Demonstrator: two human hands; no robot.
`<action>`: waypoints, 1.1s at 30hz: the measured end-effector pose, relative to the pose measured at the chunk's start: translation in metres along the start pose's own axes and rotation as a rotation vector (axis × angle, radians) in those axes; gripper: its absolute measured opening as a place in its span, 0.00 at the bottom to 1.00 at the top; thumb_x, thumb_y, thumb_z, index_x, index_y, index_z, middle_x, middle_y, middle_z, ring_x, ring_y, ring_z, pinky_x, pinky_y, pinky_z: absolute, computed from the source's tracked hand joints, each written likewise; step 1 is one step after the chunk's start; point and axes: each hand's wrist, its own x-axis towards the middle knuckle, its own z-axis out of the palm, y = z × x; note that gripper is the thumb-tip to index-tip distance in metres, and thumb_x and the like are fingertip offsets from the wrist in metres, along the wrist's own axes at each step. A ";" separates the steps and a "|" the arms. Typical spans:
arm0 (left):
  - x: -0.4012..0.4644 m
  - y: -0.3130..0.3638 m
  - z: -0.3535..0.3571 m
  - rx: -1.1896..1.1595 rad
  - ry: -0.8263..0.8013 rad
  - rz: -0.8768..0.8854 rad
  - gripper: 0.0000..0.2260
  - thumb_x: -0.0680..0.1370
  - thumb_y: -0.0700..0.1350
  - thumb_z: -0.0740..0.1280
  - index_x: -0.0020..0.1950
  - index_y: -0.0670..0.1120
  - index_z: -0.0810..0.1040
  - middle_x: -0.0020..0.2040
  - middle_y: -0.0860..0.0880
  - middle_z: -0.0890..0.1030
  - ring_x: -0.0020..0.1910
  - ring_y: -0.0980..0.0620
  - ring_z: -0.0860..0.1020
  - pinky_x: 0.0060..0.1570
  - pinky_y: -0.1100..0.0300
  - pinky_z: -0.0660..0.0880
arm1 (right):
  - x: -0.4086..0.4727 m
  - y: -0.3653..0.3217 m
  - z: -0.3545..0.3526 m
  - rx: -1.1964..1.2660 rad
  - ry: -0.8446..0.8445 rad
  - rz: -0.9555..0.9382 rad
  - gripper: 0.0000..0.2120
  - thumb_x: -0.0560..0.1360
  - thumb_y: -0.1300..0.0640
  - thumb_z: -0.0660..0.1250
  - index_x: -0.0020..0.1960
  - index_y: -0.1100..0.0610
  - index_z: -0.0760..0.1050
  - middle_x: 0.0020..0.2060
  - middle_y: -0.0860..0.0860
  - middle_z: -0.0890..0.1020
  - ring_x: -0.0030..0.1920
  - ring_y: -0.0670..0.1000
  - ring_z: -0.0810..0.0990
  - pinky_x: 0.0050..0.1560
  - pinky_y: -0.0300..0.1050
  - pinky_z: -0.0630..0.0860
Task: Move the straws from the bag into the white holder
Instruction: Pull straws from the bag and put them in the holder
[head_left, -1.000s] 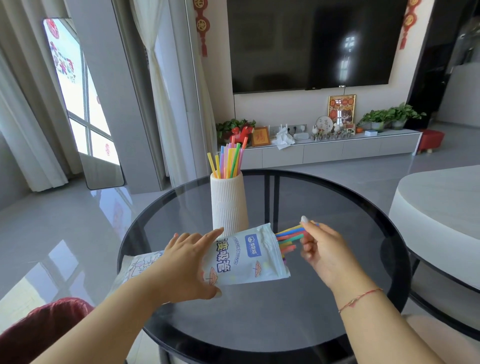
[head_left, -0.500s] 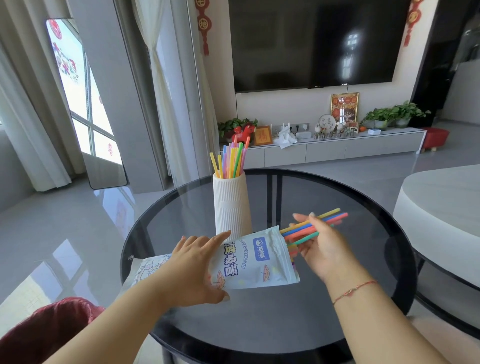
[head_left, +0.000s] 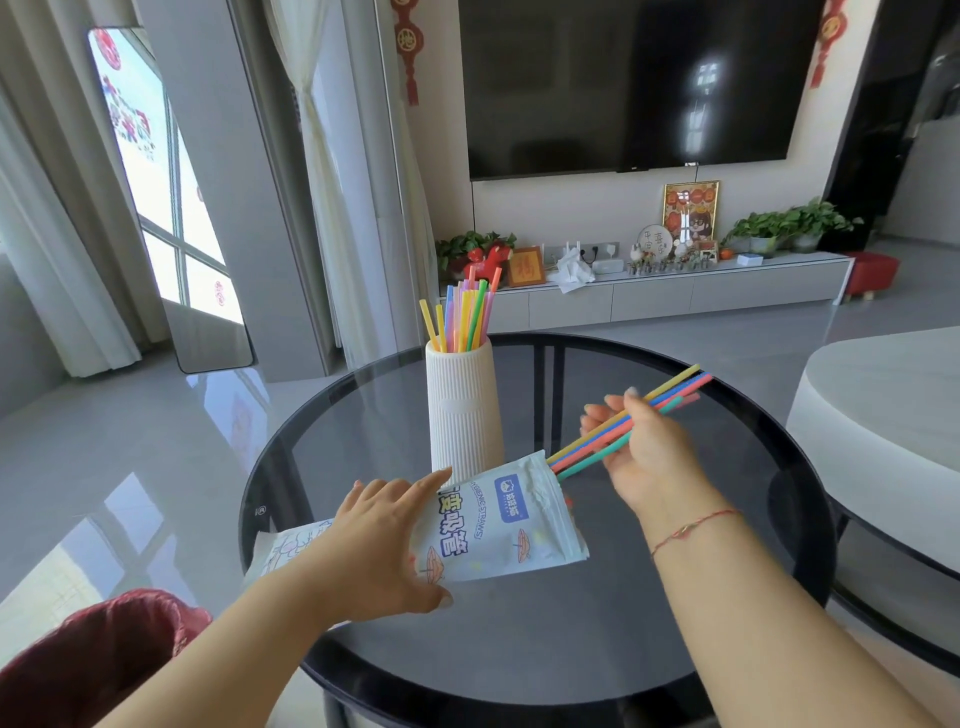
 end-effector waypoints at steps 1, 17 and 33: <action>0.000 -0.001 0.001 0.000 0.001 -0.002 0.49 0.64 0.69 0.69 0.76 0.62 0.42 0.63 0.60 0.67 0.61 0.54 0.62 0.73 0.46 0.56 | 0.000 0.000 0.002 -0.003 0.003 -0.005 0.12 0.80 0.55 0.60 0.41 0.59 0.72 0.36 0.56 0.79 0.39 0.53 0.80 0.53 0.51 0.77; 0.010 0.001 0.022 0.120 -0.072 0.014 0.50 0.63 0.72 0.67 0.76 0.62 0.42 0.64 0.57 0.66 0.64 0.52 0.63 0.72 0.46 0.54 | 0.023 -0.064 0.044 -0.210 -0.090 -0.412 0.14 0.81 0.54 0.55 0.39 0.57 0.70 0.27 0.52 0.70 0.25 0.48 0.69 0.31 0.42 0.76; 0.033 0.047 -0.019 -2.126 -0.078 -0.512 0.38 0.76 0.67 0.57 0.73 0.37 0.62 0.63 0.32 0.74 0.60 0.40 0.77 0.63 0.49 0.72 | -0.030 -0.044 0.098 -0.177 -0.447 -0.395 0.14 0.81 0.53 0.58 0.39 0.58 0.72 0.21 0.48 0.72 0.22 0.45 0.72 0.34 0.46 0.79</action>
